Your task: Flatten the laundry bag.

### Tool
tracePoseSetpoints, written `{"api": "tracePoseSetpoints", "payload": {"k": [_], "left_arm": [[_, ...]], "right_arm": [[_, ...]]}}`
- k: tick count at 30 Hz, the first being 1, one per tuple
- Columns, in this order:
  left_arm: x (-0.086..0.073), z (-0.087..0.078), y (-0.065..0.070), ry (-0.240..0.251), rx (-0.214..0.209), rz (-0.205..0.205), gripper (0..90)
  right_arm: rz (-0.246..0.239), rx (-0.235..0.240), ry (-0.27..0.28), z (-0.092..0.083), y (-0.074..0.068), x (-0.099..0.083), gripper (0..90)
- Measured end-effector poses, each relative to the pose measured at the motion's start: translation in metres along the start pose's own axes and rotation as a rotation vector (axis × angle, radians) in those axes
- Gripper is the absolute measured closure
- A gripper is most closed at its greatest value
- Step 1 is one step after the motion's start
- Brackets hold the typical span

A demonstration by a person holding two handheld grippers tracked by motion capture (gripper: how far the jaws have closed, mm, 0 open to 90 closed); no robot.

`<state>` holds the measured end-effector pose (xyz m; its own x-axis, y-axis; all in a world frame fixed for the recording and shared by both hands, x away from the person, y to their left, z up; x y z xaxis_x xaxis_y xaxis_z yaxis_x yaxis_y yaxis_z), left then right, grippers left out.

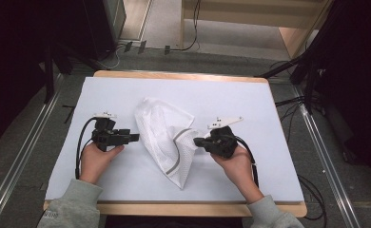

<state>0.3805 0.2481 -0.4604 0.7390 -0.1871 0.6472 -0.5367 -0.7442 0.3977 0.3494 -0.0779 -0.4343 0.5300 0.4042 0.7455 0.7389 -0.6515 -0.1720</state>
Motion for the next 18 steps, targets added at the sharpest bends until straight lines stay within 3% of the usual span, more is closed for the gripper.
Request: {"api": "tracePoseSetpoints", "payload": {"k": [5, 9, 13, 15, 18], "left_arm": [[0.004, 0.01, 0.004, -0.016, -0.018, 0.017, 39.6], [0.008, 0.019, 0.009, -0.023, -0.035, 0.025, 37.3], [0.011, 0.031, 0.011, -0.044, -0.022, 0.026, 36.1], [0.012, 0.038, 0.01, -0.064, -0.024, 0.021, 39.0], [0.011, 0.049, 0.008, -0.121, -0.019, -0.002, 51.4]], "right_arm": [[-0.012, -0.006, -0.017, -0.005, -0.011, -0.017, 90.0], [0.005, 0.0, -0.038, -0.005, -0.016, -0.03, 90.0], [0.014, 0.004, -0.06, 0.0, -0.02, -0.04, 90.0], [0.019, 0.004, -0.067, 0.002, -0.021, -0.043, 90.0], [0.02, 0.001, -0.073, 0.004, -0.022, -0.046, 90.0]]}}
Point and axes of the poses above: each handheld gripper's, and its own axes: z roughly forward along the jaws, x roughly out of its top, y roughly to its right, the point moved 4 cm from there along z, roughly forward along the jaws, and after that the axes turned 4 degrees about -x, right-handed, at the moved point
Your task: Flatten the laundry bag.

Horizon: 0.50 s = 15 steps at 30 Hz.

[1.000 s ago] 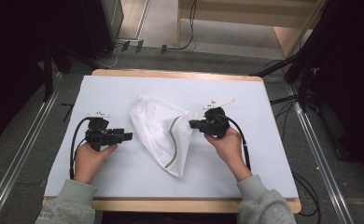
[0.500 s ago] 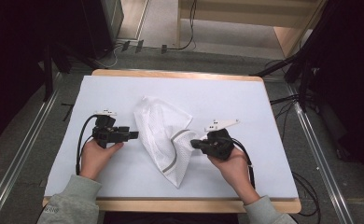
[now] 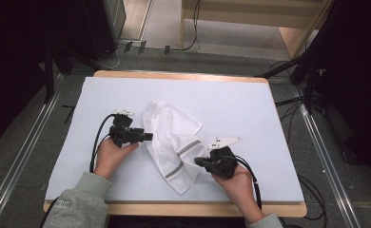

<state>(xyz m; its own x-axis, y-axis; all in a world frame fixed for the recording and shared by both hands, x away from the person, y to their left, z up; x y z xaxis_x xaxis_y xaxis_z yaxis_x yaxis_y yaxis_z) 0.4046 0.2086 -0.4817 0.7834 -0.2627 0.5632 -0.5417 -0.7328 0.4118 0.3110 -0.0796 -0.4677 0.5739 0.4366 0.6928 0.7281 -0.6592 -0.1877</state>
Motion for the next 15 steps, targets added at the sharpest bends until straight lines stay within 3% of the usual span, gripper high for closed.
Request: {"api": "tracePoseSetpoints", "payload": {"k": [3, 7, 11, 15], "left_arm": [[0.001, 0.005, -0.002, -0.019, -0.004, 0.006, 72.1], [0.003, 0.007, -0.006, -0.031, -0.021, 0.007, 90.0], [0.011, -0.001, -0.012, -0.009, -0.007, 0.016, 90.0], [0.019, -0.012, -0.025, 0.03, 0.006, -0.005, 90.0]], "right_arm": [[0.011, 0.0, -0.003, 0.0, 0.001, -0.002, 90.0], [0.018, -0.005, 0.0, -0.001, 0.001, -0.004, 90.0], [0.022, -0.008, 0.012, -0.003, 0.001, -0.004, 90.0], [0.021, -0.006, 0.029, -0.007, -0.003, -0.003, 90.0]]}}
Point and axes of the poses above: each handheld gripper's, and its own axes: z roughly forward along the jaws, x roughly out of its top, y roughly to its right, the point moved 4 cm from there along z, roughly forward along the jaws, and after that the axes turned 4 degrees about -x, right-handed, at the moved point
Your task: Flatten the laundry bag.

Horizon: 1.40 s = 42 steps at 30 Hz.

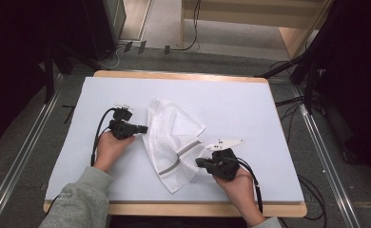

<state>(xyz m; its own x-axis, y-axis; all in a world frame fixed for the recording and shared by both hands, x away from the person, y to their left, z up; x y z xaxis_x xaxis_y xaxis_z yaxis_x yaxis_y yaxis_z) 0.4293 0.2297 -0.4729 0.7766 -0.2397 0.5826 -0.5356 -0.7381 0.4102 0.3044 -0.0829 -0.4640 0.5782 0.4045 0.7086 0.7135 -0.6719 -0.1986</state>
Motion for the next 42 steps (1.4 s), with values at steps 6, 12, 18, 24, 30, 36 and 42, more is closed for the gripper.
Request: {"api": "tracePoseSetpoints", "payload": {"k": [6, 12, 18, 24, 30, 36, 42], "left_arm": [[0.011, -0.012, -0.024, 0.048, 0.023, -0.036, 90.0], [0.018, -0.015, -0.044, 0.069, 0.048, -0.06, 90.0], [0.017, -0.014, -0.051, 0.07, 0.02, -0.059, 87.7], [0.016, -0.028, -0.04, 0.094, -0.001, -0.045, 64.8], [0.01, -0.048, -0.022, 0.123, -0.016, -0.029, 53.2], [-0.006, -0.053, -0.002, 0.102, -0.01, 0.003, 50.9], [-0.031, -0.057, 0.017, 0.071, -0.005, 0.025, 50.4]], "right_arm": [[-0.002, 0.037, 0.005, 0.003, -0.014, 0.001, 90.0], [0.003, 0.116, 0.009, 0.016, -0.035, 0.004, 90.0], [-0.052, 0.093, -0.008, 0.026, -0.037, 0.007, 85.6], [-0.063, 0.063, 0.036, 0.004, -0.026, 0.01, 69.2], [-0.04, 0.021, 0.108, -0.032, -0.006, 0.019, 65.6], [-0.017, -0.034, 0.12, -0.034, 0.025, 0.024, 66.6], [-0.007, -0.054, 0.117, -0.016, 0.049, 0.032, 66.5]]}}
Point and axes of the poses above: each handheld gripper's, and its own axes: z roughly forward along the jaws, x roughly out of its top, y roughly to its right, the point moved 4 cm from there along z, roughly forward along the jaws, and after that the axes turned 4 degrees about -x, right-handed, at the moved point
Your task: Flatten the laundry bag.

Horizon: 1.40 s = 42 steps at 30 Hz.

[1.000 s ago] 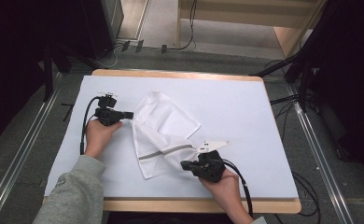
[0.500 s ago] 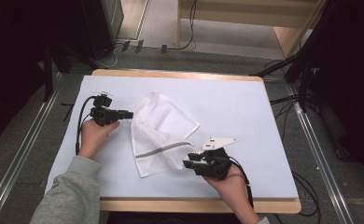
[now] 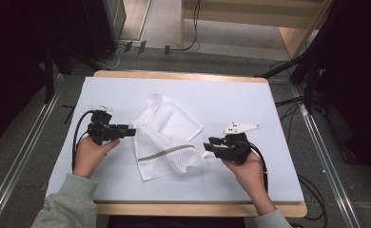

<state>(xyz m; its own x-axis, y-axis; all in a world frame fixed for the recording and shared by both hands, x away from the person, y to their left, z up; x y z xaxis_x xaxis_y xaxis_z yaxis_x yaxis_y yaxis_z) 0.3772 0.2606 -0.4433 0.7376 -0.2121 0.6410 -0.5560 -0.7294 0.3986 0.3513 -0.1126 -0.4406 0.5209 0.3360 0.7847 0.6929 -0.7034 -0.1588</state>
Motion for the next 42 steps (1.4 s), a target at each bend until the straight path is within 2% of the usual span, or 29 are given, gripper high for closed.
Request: {"api": "tracePoseSetpoints", "payload": {"k": [3, 5, 7, 12, 13, 15, 19, 21, 24, 27, 30, 33, 35, 36, 39, 41, 42], "left_arm": [[-0.009, -0.003, 0.006, -0.002, 0.003, 0.002, 49.5], [-0.017, -0.004, 0.01, 0.0, 0.004, -0.003, 49.8], [-0.024, -0.003, 0.013, -0.023, -0.001, -0.014, 50.4], [-0.037, -0.001, 0.025, -0.056, 0.014, 0.006, 50.7], [-0.041, -0.001, 0.025, -0.036, 0.017, 0.001, 51.7], [-0.046, 0.001, 0.025, -0.035, 0.01, -0.025, 52.5], [-0.051, 0.007, 0.021, -0.055, 0.057, -0.013, 52.2], [-0.052, 0.013, 0.02, -0.063, 0.047, -0.027, 51.1], [-0.053, 0.021, 0.021, -0.078, 0.065, -0.018, 49.5], [-0.051, 0.024, 0.022, -0.065, 0.065, -0.014, 49.5], [-0.051, 0.027, 0.024, -0.058, 0.068, -0.012, 50.5], [-0.051, 0.029, 0.027, -0.057, 0.083, -0.002, 55.9], [-0.052, 0.031, 0.027, -0.06, 0.076, -0.003, 64.8], [-0.052, 0.032, 0.027, -0.06, 0.081, -0.003, 67.7], [-0.051, 0.034, 0.026, -0.065, 0.094, 0.004, 79.9], [-0.051, 0.035, 0.025, -0.073, 0.074, -0.004, 87.8], [-0.051, 0.035, 0.024, -0.073, 0.071, -0.006, 89.7]], "right_arm": [[0.02, -0.002, -0.004, 0.011, 0.01, 0.003, 66.1], [0.015, -0.021, -0.005, 0.018, 0.016, 0.006, 65.5], [0.019, -0.026, -0.008, 0.026, 0.022, 0.009, 64.8], [0.032, -0.035, -0.019, 0.049, 0.035, 0.017, 61.7], [0.037, -0.035, -0.025, 0.053, 0.036, 0.018, 61.2], [0.022, -0.054, -0.044, 0.064, 0.041, 0.021, 60.4], [0.023, -0.059, -0.062, 0.077, 0.049, 0.024, 59.9], [0.025, -0.062, -0.07, 0.082, 0.052, 0.025, 59.9], [0.023, -0.078, -0.077, 0.088, 0.056, 0.024, 59.2], [0.03, -0.094, -0.093, 0.093, 0.061, 0.021, 58.9], [0.032, -0.091, -0.105, 0.097, 0.063, 0.019, 59.1], [0.018, -0.072, -0.128, 0.104, 0.057, 0.017, 62.5], [-0.016, -0.096, -0.14, 0.107, 0.053, 0.017, 64.5], [-0.016, -0.105, -0.145, 0.107, 0.051, 0.017, 66.7], [-0.025, -0.136, -0.149, 0.108, 0.051, 0.018, 82.1], [-0.001, -0.114, -0.144, 0.109, 0.053, 0.018, 89.6], [0.011, -0.111, -0.147, 0.109, 0.053, 0.018, 90.0]]}}
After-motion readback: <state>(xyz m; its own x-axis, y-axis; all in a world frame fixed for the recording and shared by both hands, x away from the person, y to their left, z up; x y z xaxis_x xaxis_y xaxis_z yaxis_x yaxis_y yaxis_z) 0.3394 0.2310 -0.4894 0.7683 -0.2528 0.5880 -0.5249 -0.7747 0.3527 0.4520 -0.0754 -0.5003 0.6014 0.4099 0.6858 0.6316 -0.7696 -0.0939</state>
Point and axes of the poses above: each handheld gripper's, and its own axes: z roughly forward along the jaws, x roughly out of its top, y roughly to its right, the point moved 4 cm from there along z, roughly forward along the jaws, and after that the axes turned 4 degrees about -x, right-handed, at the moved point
